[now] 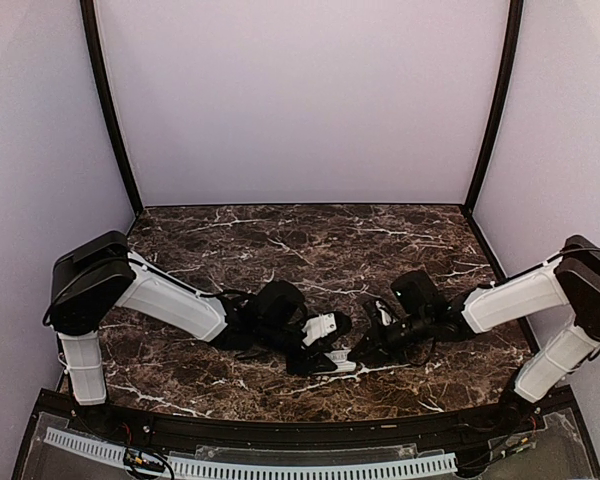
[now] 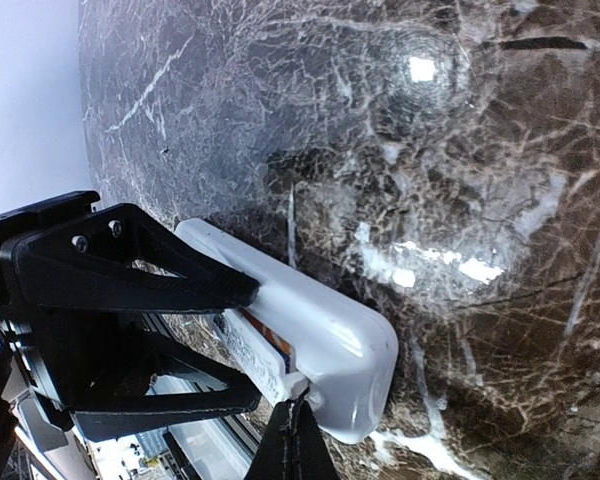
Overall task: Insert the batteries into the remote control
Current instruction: Load the battery cover onto the remote control without the battery cover.
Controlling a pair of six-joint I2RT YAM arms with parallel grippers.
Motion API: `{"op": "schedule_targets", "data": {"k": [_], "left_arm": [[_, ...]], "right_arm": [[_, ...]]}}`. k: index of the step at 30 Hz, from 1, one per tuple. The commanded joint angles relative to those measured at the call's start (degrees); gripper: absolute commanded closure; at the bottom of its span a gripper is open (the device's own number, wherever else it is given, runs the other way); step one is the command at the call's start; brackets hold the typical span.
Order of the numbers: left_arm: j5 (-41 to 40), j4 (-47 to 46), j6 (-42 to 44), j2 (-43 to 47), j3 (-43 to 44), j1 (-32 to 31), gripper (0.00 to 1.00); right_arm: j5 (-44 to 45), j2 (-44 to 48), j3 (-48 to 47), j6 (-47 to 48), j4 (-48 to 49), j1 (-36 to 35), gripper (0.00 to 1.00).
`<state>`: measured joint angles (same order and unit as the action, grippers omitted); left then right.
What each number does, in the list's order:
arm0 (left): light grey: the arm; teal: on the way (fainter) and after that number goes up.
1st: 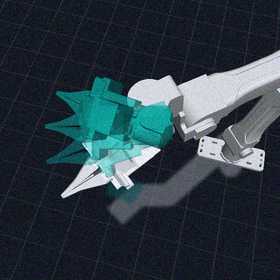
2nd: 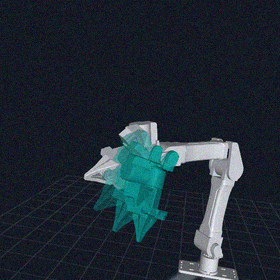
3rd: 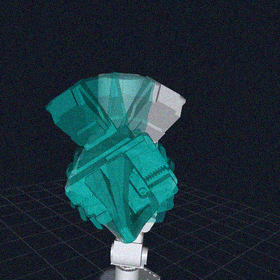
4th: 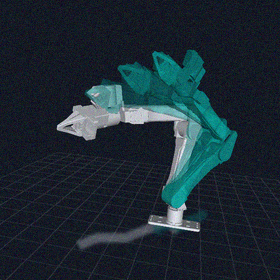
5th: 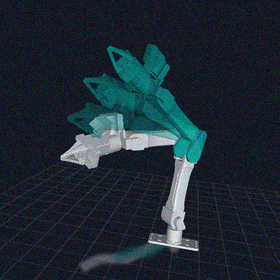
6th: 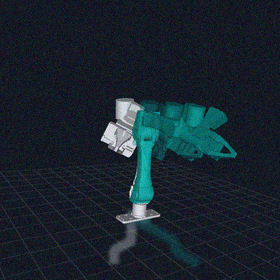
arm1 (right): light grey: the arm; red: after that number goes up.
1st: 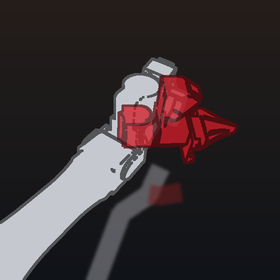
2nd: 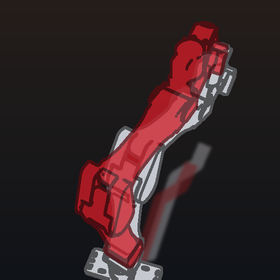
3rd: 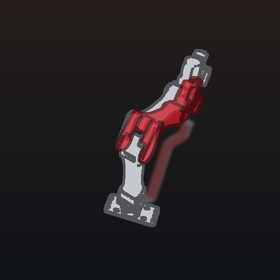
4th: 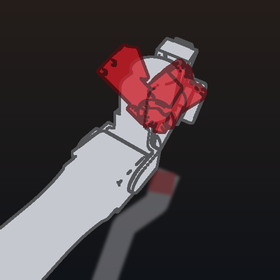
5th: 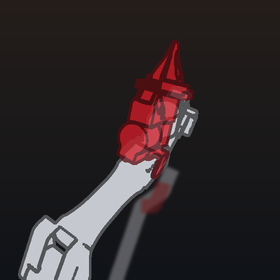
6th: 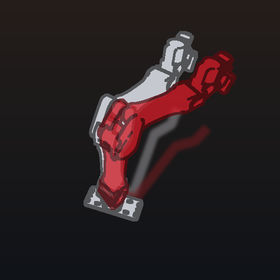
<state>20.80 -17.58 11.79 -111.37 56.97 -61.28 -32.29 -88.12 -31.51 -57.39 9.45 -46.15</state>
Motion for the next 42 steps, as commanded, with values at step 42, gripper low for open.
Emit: {"op": "schedule_targets", "data": {"k": [42], "left_arm": [[-10.3,13.9,5.9,10.5,-7.9,-0.8,0.37]], "right_arm": [[1.6,-0.9,-6.9,6.9,-9.9,-0.9,0.89]]}}
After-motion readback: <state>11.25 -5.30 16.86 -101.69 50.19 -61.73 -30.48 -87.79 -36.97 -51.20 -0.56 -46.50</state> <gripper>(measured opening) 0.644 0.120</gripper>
